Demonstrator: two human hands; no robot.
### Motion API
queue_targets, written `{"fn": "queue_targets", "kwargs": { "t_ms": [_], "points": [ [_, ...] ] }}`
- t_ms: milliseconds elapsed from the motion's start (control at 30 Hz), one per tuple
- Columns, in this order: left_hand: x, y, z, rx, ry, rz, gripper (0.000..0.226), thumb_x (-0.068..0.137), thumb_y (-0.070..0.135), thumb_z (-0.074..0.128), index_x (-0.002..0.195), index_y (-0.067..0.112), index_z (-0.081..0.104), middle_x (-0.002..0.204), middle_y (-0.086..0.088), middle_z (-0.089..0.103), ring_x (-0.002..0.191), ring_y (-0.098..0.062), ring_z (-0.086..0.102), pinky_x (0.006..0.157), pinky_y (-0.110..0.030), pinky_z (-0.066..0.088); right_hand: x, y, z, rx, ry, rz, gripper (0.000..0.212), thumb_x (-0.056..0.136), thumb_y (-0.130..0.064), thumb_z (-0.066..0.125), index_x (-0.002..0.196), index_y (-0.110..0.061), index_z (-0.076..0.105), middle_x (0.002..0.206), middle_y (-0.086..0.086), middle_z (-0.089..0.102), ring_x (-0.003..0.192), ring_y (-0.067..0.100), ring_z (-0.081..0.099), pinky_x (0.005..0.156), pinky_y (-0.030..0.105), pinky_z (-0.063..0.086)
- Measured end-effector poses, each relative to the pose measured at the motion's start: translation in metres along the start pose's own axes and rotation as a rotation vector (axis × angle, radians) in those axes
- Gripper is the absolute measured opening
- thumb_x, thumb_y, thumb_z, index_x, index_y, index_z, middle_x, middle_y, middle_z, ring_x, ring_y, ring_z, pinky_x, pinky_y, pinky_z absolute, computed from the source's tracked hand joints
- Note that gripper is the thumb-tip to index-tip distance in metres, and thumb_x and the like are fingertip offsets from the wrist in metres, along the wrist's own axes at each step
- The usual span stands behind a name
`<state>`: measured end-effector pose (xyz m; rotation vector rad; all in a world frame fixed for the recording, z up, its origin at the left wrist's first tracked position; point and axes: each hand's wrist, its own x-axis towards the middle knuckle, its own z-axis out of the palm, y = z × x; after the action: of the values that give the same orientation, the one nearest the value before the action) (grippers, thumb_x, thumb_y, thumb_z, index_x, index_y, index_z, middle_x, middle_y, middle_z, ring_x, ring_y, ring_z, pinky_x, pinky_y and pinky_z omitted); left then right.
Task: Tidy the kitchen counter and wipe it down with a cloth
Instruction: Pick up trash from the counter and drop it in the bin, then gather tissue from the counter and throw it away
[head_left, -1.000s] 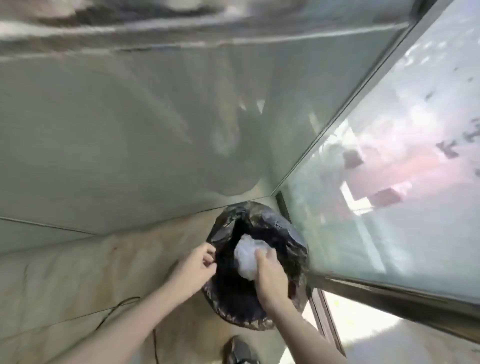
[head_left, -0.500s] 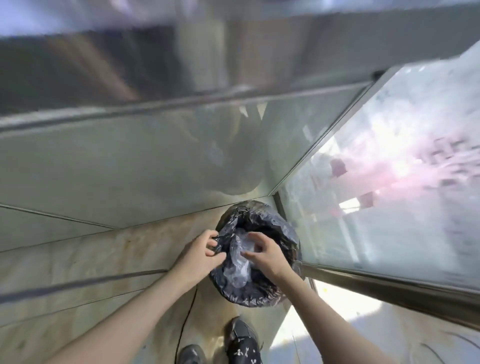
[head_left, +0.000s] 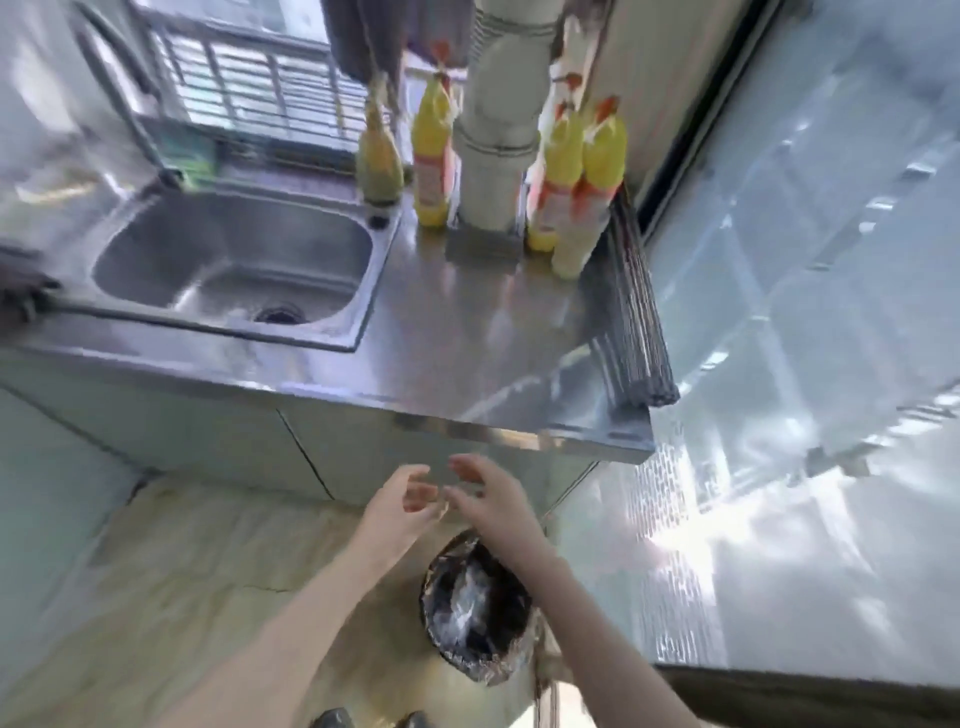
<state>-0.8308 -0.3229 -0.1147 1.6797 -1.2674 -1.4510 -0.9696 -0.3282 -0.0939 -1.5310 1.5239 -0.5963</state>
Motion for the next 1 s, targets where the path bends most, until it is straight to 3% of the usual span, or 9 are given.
{"fn": "queue_targets", "kwargs": {
  "t_ms": [100, 200, 300, 500, 633, 733, 800, 900, 1000],
  "points": [
    [-0.032, 0.036, -0.059, -0.04, 0.154, 0.094, 0.038, 0.078, -0.004, 0.064, 0.109, 0.013, 0.049, 0.087, 0.003, 0.057, 0.081, -0.012, 0.057, 0.067, -0.006, 0.047, 0.002, -0.073, 0.013, -0.024, -0.097, -0.17, 0.032, 0.085, -0.017, 0.064, 0.117, -0.012, 0.059, 0.114, 0.001, 0.065, 0.102, 0.004, 0.056, 0.086, 0.011, 0.041],
    [-0.066, 0.055, -0.118, -0.02, 0.279, 0.163, 0.035, 0.078, -0.004, 0.065, 0.105, 0.016, 0.053, 0.088, 0.003, 0.06, 0.081, -0.007, 0.059, 0.069, -0.004, 0.046, 0.004, -0.136, 0.035, -0.011, -0.178, -0.307, 0.029, 0.085, -0.019, 0.064, 0.114, -0.015, 0.06, 0.107, -0.008, 0.064, 0.102, 0.006, 0.059, 0.086, 0.016, 0.043],
    [-0.117, 0.052, -0.19, -0.039, 0.465, 0.176, 0.038, 0.077, 0.004, 0.068, 0.105, 0.022, 0.05, 0.09, 0.002, 0.059, 0.085, -0.009, 0.059, 0.074, -0.009, 0.046, -0.003, -0.205, 0.079, -0.049, -0.301, -0.472, 0.031, 0.084, -0.017, 0.066, 0.114, -0.012, 0.059, 0.106, -0.007, 0.061, 0.102, 0.009, 0.059, 0.09, 0.022, 0.046],
    [-0.255, 0.008, -0.306, -0.085, 0.861, 0.064, 0.047, 0.078, 0.003, 0.067, 0.121, 0.006, 0.048, 0.099, -0.007, 0.058, 0.087, -0.017, 0.056, 0.081, -0.019, 0.045, -0.056, -0.314, 0.202, -0.069, -0.587, -0.718, 0.033, 0.082, -0.012, 0.068, 0.114, -0.007, 0.06, 0.103, 0.001, 0.063, 0.099, 0.014, 0.06, 0.089, 0.03, 0.048],
    [-0.36, -0.036, -0.352, -0.168, 1.104, -0.048, 0.05, 0.073, 0.004, 0.068, 0.119, 0.006, 0.048, 0.096, -0.008, 0.054, 0.075, -0.01, 0.052, 0.063, -0.007, 0.041, -0.118, -0.358, 0.295, -0.086, -0.832, -0.805, 0.032, 0.082, -0.011, 0.068, 0.113, -0.007, 0.06, 0.099, -0.001, 0.061, 0.098, 0.016, 0.059, 0.084, 0.024, 0.045],
    [-0.436, -0.073, -0.366, -0.243, 1.222, -0.133, 0.046, 0.072, 0.003, 0.071, 0.113, 0.009, 0.05, 0.093, -0.006, 0.053, 0.075, -0.01, 0.051, 0.07, -0.023, 0.047, -0.17, -0.376, 0.357, -0.101, -0.974, -0.878, 0.033, 0.083, -0.015, 0.067, 0.114, -0.009, 0.059, 0.103, -0.002, 0.062, 0.099, 0.013, 0.058, 0.078, 0.017, 0.039],
    [-0.481, -0.097, -0.37, -0.303, 1.324, -0.175, 0.051, 0.059, 0.018, 0.077, 0.104, 0.016, 0.052, 0.09, -0.003, 0.055, 0.076, -0.014, 0.054, 0.074, -0.032, 0.048, -0.205, -0.384, 0.394, -0.107, -1.064, -0.9, 0.033, 0.084, -0.014, 0.066, 0.116, -0.009, 0.058, 0.109, 0.002, 0.062, 0.103, 0.015, 0.057, 0.079, 0.016, 0.038],
    [-0.537, -0.136, -0.375, -0.285, 1.437, -0.27, 0.041, 0.074, 0.003, 0.069, 0.109, 0.014, 0.052, 0.093, -0.004, 0.056, 0.075, -0.007, 0.055, 0.064, -0.013, 0.046, -0.259, -0.394, 0.444, -0.136, -1.211, -0.918, 0.031, 0.085, -0.011, 0.063, 0.116, -0.007, 0.057, 0.106, 0.001, 0.057, 0.104, 0.017, 0.055, 0.078, 0.016, 0.036],
    [-0.586, -0.175, -0.387, -0.307, 1.53, -0.338, 0.04, 0.079, 0.0, 0.065, 0.114, 0.012, 0.05, 0.095, -0.005, 0.055, 0.076, -0.011, 0.055, 0.066, -0.017, 0.045, -0.304, -0.401, 0.494, -0.21, -1.324, -0.943, 0.032, 0.087, -0.01, 0.061, 0.118, -0.007, 0.054, 0.108, 0.003, 0.054, 0.104, 0.016, 0.052, 0.076, 0.015, 0.037]
  ]
}}
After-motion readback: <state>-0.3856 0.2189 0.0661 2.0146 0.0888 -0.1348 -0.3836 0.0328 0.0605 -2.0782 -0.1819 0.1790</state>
